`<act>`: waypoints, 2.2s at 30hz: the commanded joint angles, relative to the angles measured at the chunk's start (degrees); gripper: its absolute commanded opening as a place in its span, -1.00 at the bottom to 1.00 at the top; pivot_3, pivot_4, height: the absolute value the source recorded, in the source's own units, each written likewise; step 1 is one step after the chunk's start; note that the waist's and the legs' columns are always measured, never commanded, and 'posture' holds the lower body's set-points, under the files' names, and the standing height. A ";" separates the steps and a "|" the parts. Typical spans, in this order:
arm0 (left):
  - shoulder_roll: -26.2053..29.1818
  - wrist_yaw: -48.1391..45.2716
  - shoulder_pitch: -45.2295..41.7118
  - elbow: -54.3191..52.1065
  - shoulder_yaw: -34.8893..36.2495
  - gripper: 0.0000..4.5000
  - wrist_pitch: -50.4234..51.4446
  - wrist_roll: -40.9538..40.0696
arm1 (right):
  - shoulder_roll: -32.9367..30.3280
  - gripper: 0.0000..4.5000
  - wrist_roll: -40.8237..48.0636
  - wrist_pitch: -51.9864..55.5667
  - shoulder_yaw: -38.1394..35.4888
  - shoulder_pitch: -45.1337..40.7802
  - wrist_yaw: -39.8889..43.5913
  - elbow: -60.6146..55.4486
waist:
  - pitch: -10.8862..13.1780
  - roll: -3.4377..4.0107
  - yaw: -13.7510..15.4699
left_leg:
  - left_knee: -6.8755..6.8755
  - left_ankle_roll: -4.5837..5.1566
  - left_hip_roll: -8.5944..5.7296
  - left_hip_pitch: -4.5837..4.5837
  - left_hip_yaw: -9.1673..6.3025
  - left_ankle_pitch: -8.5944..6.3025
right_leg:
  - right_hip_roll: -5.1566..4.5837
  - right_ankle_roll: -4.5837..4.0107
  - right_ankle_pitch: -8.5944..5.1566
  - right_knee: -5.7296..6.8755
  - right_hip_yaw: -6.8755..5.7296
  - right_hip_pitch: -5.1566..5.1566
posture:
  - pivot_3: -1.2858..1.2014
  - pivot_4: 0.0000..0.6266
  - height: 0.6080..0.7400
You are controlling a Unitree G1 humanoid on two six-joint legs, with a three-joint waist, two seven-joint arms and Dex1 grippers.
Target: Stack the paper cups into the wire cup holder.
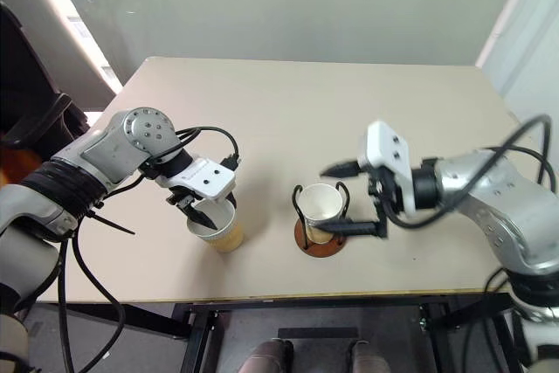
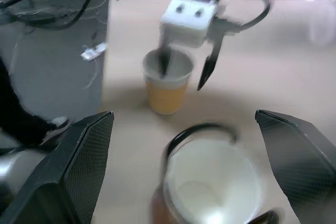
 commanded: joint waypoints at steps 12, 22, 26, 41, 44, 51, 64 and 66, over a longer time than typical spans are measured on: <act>4.99 -2.35 -12.15 -2.18 -7.97 -0.97 1.43 -18.26 | -13.53 1.00 14.59 3.10 -31.88 21.04 5.53 -8.40 | -0.01 -0.03 0.56 | 0.04 -0.01 -0.08 -0.05 0.12 -0.09 | 0.03 0.49 -0.21 0.02 0.09 0.04 | 0.03 -0.52 1.00; -3.29 -2.35 -32.10 1.94 -14.62 -0.97 4.39 -38.51 | -17.17 1.00 13.39 -1.87 -32.26 21.09 5.08 -5.36 | 0.04 -0.08 0.72 | 0.39 0.37 -0.54 -0.09 0.13 -0.37 | -0.12 0.84 -0.61 -0.05 0.26 0.31 | 0.03 -0.52 1.00; -10.08 -2.35 -35.62 7.51 -17.43 -0.97 4.78 -41.31 | -18.01 1.00 14.10 -2.72 -31.00 20.42 4.98 -6.06 | 0.09 0.00 0.80 | 0.84 0.67 -0.67 -0.17 0.00 -0.66 | -0.45 1.45 -0.64 0.02 0.31 0.49 | 0.03 -0.52 1.00; -29.15 -2.35 -34.29 21.50 -16.35 -0.97 1.53 -35.74 | -19.97 1.00 17.66 -0.93 -34.93 23.22 1.61 -9.61 | 0.11 0.01 2.22 | 1.95 0.76 -1.03 -0.61 0.60 -1.20 | -0.87 2.64 -0.79 -0.19 0.41 0.64 | 0.03 -0.52 1.00; -31.14 -2.35 -33.72 22.58 -15.72 -0.97 0.70 -34.38 | -20.38 1.00 18.71 -0.54 -35.62 23.31 0.76 -10.11 | 0.11 0.01 2.37 | 2.02 0.81 -1.03 -0.64 0.64 -1.27 | -0.89 2.70 -0.76 -0.25 0.43 0.67 | 0.03 -0.52 1.00; -32.24 -2.35 -33.58 22.64 -18.23 -0.97 -3.43 -31.26 | -21.44 1.00 19.94 0.55 -37.98 24.20 -0.53 -11.20 | 0.10 0.02 2.41 | 2.07 0.83 -1.02 -0.59 0.67 -1.27 | -0.88 2.73 -0.75 -0.20 0.46 0.69 | 0.03 -0.52 1.00; -35.82 -2.35 -32.72 25.42 -17.71 -0.97 -8.25 -26.10 | -21.49 1.00 21.16 1.36 -41.21 26.61 -3.44 -13.33 | 0.10 0.01 2.50 | 2.16 1.00 -1.03 -0.32 0.78 -1.37 | -0.89 2.84 -0.76 -0.21 0.55 0.99 | 0.03 -0.52 1.00; -36.45 -2.35 -32.74 26.19 -17.22 -0.97 -8.56 -25.33 | -21.95 1.00 21.11 1.34 -41.48 26.45 -3.67 -13.09 | 0.10 0.02 2.52 | 2.22 1.05 -1.03 -0.31 0.78 -1.40 | -0.89 2.86 -0.77 -0.22 0.55 1.04 | 0.03 -0.52 1.00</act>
